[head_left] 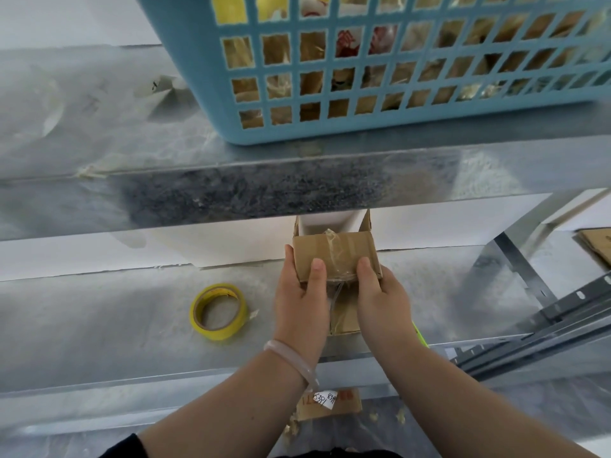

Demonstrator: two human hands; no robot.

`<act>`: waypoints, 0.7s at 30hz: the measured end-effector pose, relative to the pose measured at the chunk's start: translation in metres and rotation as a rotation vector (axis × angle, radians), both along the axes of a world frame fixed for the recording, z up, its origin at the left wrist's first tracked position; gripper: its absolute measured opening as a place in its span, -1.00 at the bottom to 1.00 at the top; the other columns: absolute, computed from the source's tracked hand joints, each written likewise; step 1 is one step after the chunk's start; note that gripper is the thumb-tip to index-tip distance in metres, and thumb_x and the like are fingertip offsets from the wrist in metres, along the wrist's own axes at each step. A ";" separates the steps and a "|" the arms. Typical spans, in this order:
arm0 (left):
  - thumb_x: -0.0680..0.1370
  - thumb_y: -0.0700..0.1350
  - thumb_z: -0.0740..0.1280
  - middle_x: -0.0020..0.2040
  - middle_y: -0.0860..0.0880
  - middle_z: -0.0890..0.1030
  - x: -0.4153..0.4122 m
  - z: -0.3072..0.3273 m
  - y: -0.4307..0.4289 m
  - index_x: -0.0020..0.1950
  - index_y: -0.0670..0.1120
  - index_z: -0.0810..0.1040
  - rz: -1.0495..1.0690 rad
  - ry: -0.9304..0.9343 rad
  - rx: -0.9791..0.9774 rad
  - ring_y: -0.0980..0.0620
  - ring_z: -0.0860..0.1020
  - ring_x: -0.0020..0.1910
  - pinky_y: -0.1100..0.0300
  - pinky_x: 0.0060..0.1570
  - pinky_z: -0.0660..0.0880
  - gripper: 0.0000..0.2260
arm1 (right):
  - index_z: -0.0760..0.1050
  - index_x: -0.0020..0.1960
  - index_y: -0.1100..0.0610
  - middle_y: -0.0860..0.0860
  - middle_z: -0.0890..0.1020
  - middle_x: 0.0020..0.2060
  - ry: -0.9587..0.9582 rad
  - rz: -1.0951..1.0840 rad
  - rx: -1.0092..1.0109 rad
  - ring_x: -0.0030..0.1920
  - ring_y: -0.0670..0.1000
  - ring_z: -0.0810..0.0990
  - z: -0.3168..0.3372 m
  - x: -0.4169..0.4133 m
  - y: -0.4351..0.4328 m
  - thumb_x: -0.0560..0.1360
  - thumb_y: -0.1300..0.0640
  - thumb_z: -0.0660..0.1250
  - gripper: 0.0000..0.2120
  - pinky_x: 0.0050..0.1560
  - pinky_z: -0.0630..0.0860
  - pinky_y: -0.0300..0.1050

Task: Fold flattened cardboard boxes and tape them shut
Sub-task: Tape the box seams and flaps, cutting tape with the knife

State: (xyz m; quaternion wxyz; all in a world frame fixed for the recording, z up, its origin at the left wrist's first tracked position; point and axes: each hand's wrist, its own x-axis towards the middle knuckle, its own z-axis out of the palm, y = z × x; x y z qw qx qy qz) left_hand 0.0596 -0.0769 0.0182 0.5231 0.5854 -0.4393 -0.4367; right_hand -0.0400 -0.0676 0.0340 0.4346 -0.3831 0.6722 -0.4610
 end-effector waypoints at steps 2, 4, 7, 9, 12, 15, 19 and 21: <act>0.52 0.12 0.18 0.22 0.13 0.58 -0.001 0.000 0.001 0.47 0.04 0.33 0.006 0.050 0.018 0.22 0.52 0.20 0.06 0.28 0.44 -0.48 | 0.56 0.11 0.02 -0.12 0.64 -0.11 -0.014 -0.001 0.002 -0.04 -0.12 0.58 -0.001 -0.002 0.000 0.66 -0.08 0.08 -0.68 -0.07 0.46 -0.18; 0.59 0.10 0.17 0.29 0.18 0.51 0.000 -0.001 0.001 0.51 0.03 0.28 -0.007 0.101 0.035 0.32 0.45 0.24 0.17 0.33 0.39 -0.52 | 0.56 0.09 -0.02 -0.12 0.65 -0.09 -0.065 0.010 0.015 -0.01 -0.12 0.58 0.001 -0.004 0.003 0.67 -0.08 0.04 -0.68 -0.04 0.46 -0.20; 0.67 -0.01 0.10 0.27 0.30 0.43 0.004 0.000 0.003 0.54 0.03 0.19 -0.078 0.091 0.029 0.54 0.38 0.16 0.53 0.17 0.34 -0.57 | 0.47 0.09 -0.14 -0.22 0.60 -0.06 -0.087 0.050 0.017 -0.01 -0.23 0.52 0.002 -0.005 0.009 0.67 -0.11 -0.01 -0.72 -0.09 0.37 -0.33; 0.64 0.06 0.15 0.32 0.20 0.45 0.011 -0.003 0.003 0.54 0.04 0.19 -0.126 0.025 -0.006 0.38 0.41 0.26 0.31 0.31 0.37 -0.54 | 0.39 0.17 -0.19 -0.30 0.53 -0.03 -0.031 0.106 -0.007 -0.02 -0.30 0.47 0.002 -0.007 0.011 0.67 -0.11 -0.03 -0.76 -0.10 0.32 -0.42; 0.48 0.21 0.24 0.36 0.11 0.38 0.025 -0.002 0.000 0.52 0.17 0.12 -0.087 -0.240 -0.086 0.14 0.39 0.33 0.03 0.35 0.37 -0.36 | 0.36 0.22 -0.20 -0.34 0.50 -0.02 0.029 0.157 -0.052 -0.02 -0.36 0.45 0.002 -0.008 0.013 0.67 -0.07 0.00 -0.79 -0.17 0.33 -0.56; 0.48 0.07 0.21 0.35 0.00 0.33 0.033 0.013 -0.009 0.47 0.05 0.30 -0.054 -0.759 -0.378 0.03 0.34 0.34 0.12 0.35 0.27 -0.45 | 0.37 0.17 -0.21 -0.32 0.52 -0.05 0.078 0.168 -0.074 -0.05 -0.36 0.47 0.003 -0.008 0.014 0.67 -0.05 0.01 -0.81 -0.20 0.34 -0.60; 0.55 -0.04 0.13 0.34 0.01 0.47 0.034 0.019 -0.022 0.38 -0.05 0.48 -0.230 -1.132 -0.545 -0.08 0.35 0.39 -0.09 0.35 0.32 -0.59 | 0.42 0.13 -0.15 -0.26 0.57 -0.09 0.056 0.160 -0.088 -0.07 -0.35 0.55 0.004 -0.009 0.012 0.67 -0.04 0.00 -0.77 -0.18 0.39 -0.55; 0.57 -0.03 0.08 0.32 0.04 0.50 0.034 0.013 -0.022 0.37 -0.04 0.48 -0.265 -1.146 -0.492 -0.05 0.35 0.40 -0.10 0.35 0.33 -0.59 | 0.45 0.04 -0.16 -0.24 0.58 -0.12 0.014 0.158 -0.084 -0.15 -0.44 0.53 0.005 -0.010 0.011 0.68 -0.01 -0.01 -0.75 -0.24 0.38 -0.60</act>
